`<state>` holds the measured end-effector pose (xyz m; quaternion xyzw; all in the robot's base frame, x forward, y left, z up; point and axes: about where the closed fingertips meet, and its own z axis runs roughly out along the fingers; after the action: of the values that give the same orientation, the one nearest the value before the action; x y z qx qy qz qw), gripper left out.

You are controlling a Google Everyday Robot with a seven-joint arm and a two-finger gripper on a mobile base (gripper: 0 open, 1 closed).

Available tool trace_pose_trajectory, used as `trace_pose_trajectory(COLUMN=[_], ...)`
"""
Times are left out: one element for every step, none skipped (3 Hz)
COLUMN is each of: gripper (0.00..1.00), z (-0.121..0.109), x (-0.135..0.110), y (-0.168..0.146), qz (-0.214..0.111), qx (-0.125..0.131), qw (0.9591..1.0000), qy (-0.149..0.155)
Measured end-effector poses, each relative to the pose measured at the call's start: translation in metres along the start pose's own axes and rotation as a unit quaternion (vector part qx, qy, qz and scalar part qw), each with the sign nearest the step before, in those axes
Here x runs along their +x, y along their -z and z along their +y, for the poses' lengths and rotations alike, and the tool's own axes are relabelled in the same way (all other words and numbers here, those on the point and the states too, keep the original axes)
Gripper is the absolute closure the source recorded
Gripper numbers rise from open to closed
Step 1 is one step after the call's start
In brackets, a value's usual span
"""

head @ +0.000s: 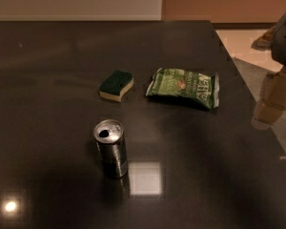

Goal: Pick green jalapeno chip bag

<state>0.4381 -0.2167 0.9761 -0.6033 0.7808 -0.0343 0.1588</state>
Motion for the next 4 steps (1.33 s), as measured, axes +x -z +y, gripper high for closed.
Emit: trace_pose_trajectory(gripper=[0.0, 0.0, 0.0, 0.0], z=[-0.003, -0.018, -0.039, -0.057], x=[-0.001, -0.01, -0.026, -0.041], y=[0.001, -0.008, -0.029, -0.057], qz=[-0.001, -0.009, -0.025, -0.041], qx=[-0.001, -0.003, -0.009, -0.016], qw=[1.0, 0.9999, 0.9995, 0.9989], qy=[0.002, 0.01, 0.017, 0.018])
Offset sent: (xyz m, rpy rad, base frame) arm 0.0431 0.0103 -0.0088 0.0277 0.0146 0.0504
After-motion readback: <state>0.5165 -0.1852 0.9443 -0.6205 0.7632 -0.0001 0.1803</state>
